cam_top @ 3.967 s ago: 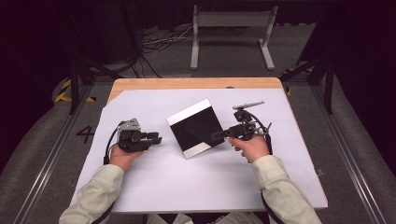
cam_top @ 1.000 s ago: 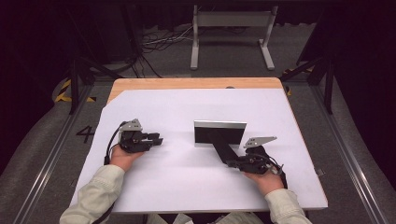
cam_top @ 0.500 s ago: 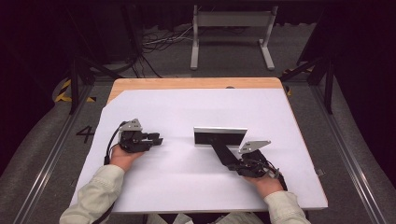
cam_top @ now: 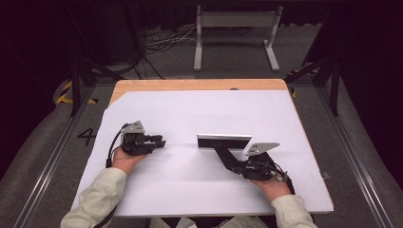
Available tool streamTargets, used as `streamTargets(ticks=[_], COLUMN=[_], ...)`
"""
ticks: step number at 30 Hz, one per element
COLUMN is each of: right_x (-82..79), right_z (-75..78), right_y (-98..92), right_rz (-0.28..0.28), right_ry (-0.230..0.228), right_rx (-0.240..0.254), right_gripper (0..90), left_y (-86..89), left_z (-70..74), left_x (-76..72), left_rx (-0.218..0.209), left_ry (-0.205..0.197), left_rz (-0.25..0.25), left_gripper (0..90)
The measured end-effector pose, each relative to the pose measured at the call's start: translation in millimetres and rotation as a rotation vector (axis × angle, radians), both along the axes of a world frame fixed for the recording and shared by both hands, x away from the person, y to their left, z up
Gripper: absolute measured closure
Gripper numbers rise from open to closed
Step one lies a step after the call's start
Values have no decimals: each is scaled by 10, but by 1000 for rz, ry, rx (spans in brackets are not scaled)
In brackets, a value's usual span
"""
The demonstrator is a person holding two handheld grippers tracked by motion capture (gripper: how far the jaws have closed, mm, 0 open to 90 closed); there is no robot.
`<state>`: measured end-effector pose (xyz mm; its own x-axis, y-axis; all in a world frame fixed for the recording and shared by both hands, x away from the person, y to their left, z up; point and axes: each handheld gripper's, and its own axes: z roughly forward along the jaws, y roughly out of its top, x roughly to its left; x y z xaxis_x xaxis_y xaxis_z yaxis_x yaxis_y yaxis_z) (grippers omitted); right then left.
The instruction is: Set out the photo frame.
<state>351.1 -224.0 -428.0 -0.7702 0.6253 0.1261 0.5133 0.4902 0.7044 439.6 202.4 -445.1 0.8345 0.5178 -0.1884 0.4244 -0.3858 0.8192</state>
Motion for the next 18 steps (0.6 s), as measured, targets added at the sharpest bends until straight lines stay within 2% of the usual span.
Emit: streamTargets(ticks=[16,18], right_x=[-44,-53], right_z=[191,227], right_y=[-163,-186], right_rz=[-16,-16], right_ry=[-62,-71], right_rx=[20,28], right_gripper=[715,716], left_y=[-29,-42], left_z=[29,44], left_x=[-35,-46], left_rx=[18,31], left_ry=[-28,-37], left_rz=[-6,-7], left_gripper=[651,651])
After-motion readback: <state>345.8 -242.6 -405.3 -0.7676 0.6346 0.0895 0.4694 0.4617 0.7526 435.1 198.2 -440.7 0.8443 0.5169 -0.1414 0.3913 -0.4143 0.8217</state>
